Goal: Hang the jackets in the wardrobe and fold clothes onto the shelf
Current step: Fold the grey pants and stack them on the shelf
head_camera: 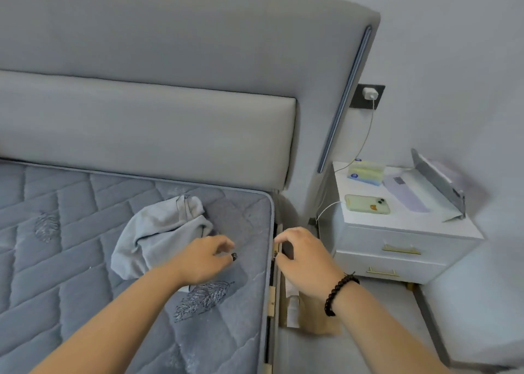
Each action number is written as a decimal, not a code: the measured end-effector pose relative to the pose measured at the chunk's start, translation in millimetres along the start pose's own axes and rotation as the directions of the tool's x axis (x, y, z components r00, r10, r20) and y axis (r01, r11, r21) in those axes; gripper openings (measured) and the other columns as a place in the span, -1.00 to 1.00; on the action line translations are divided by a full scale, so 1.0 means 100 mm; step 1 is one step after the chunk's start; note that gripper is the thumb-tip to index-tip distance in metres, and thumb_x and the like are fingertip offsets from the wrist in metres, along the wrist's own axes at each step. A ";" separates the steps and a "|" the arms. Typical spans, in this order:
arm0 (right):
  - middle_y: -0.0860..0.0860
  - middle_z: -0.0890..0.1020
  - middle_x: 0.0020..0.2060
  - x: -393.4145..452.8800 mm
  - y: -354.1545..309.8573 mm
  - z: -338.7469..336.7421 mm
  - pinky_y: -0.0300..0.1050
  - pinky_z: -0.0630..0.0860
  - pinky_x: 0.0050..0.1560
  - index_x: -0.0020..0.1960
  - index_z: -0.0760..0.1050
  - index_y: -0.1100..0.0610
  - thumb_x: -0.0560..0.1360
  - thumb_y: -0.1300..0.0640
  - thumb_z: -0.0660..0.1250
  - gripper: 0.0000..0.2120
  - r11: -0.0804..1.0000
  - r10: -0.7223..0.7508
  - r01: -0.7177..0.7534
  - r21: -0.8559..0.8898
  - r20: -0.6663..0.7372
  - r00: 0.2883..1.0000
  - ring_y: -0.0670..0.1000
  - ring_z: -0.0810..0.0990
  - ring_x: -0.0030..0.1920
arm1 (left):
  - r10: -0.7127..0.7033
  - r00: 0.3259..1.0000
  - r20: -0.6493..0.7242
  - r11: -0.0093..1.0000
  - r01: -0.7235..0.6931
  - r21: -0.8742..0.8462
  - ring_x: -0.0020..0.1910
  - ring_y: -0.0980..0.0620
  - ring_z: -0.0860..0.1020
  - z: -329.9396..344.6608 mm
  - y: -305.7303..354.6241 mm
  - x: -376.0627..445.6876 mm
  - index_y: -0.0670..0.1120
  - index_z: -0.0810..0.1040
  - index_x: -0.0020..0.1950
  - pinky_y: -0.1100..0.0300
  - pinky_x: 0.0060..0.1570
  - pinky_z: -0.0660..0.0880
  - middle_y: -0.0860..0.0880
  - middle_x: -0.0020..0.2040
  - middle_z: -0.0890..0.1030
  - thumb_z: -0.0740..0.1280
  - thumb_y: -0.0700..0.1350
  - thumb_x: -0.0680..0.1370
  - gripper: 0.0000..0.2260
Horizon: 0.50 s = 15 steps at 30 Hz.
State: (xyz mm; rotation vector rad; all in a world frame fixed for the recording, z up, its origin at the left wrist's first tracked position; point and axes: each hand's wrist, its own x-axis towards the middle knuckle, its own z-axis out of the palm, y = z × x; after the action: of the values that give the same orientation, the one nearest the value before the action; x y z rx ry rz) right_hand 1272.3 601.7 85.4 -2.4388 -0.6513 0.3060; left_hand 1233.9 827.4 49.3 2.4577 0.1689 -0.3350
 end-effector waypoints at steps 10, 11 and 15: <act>-0.05 0.34 0.34 -0.57 -0.54 1.05 -0.27 0.25 0.30 0.29 0.44 0.04 0.54 0.10 0.26 -0.69 0.984 0.180 -0.178 0.028 -0.188 0.966 -0.08 0.37 0.33 | 0.158 0.987 -0.016 0.984 -0.159 -0.083 0.24 0.05 0.51 0.03 -1.21 -0.40 -0.12 0.48 0.32 0.20 0.27 0.40 -0.03 0.27 0.55 0.32 -0.16 0.57 -0.68; -0.05 0.34 0.34 -0.61 -0.61 1.14 -0.26 0.27 0.30 0.28 0.44 0.04 0.55 0.10 0.26 -0.69 0.982 0.190 -0.188 0.024 -0.177 0.966 -0.07 0.38 0.31 | 0.156 0.988 -0.020 0.983 -0.157 -0.097 0.23 0.03 0.51 0.03 -1.32 -0.43 -0.12 0.47 0.34 0.20 0.23 0.42 -0.03 0.28 0.54 0.33 -0.16 0.56 -0.66; -0.07 0.35 0.33 -0.58 -0.75 1.37 -0.30 0.25 0.28 0.30 0.43 0.04 0.55 0.08 0.26 -0.68 0.981 0.180 -0.189 -0.033 -0.177 0.968 -0.10 0.37 0.32 | 0.102 0.980 -0.170 0.976 -0.132 -0.173 0.28 -0.01 0.39 0.03 -1.77 -0.38 -0.17 0.24 0.47 0.14 0.20 0.38 -0.03 0.35 0.35 0.39 -0.16 0.51 -0.42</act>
State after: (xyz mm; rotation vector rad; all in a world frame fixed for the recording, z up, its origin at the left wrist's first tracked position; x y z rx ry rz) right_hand 1145.2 690.7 24.4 -2.5440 -0.3609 0.1497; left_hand 1160.9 962.3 -46.1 2.2987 0.1161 -0.0664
